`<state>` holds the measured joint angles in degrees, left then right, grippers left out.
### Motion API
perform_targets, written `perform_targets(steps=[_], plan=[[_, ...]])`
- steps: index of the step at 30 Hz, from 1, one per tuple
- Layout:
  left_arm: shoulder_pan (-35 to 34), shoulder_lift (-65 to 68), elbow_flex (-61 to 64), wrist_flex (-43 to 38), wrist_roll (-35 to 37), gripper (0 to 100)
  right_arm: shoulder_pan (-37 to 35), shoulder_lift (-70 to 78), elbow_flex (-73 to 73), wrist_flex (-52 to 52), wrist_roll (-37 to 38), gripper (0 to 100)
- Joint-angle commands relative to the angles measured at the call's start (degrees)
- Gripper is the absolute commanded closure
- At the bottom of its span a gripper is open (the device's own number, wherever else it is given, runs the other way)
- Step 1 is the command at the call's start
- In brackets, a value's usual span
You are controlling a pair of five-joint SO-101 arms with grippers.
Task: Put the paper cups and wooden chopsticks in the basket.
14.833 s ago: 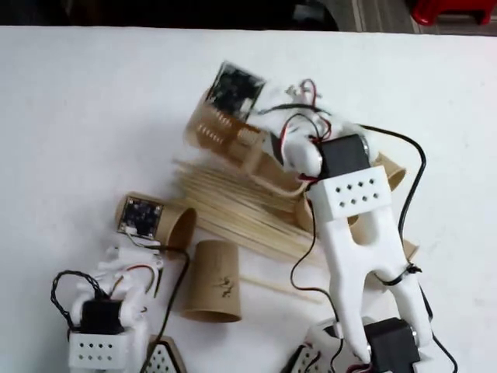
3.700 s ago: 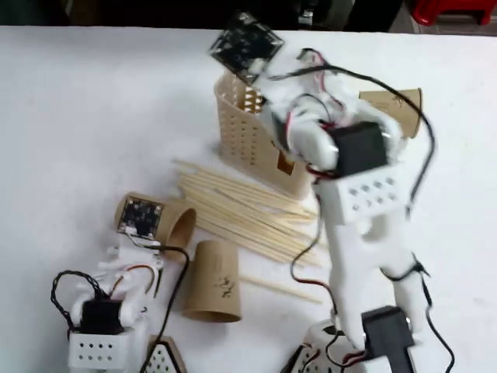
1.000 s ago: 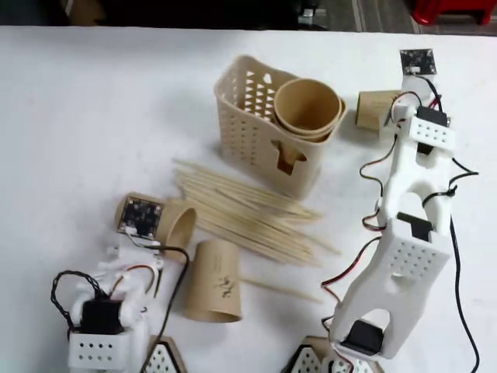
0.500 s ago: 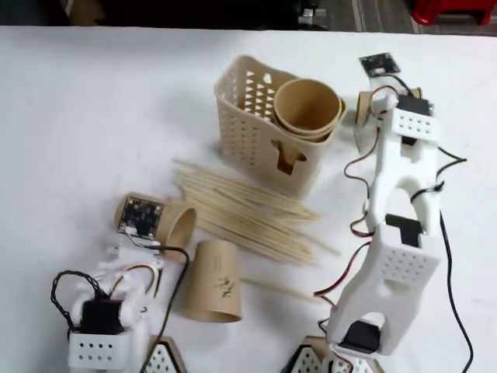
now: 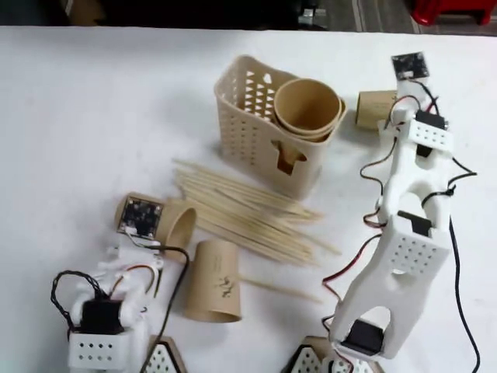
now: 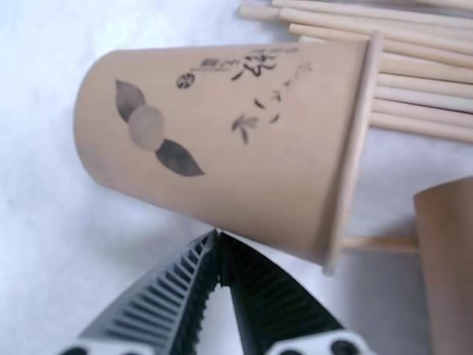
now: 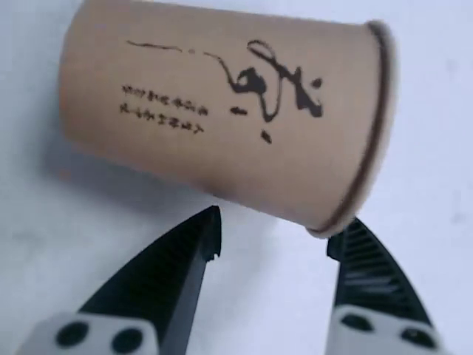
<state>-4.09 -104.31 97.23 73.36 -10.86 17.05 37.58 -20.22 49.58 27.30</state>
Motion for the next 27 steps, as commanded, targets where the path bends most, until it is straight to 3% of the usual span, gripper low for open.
perform_targets(steps=[1,12,22,27], plan=[[-0.1,0.0,-0.3,0.3,0.4,98,-2.6,-0.8,-0.9,4.2,0.8,75.9],[-0.1,0.0,-0.3,0.3,0.4,98,-6.5,-6.7,-0.8,19.1,8.4,75.9],[-0.1,0.0,-0.3,0.3,0.4,98,-5.8,-5.0,-0.7,11.0,7.9,76.0],[-0.1,0.0,-0.3,0.3,0.4,98,-5.9,-2.4,-0.8,3.5,8.0,88.5]])
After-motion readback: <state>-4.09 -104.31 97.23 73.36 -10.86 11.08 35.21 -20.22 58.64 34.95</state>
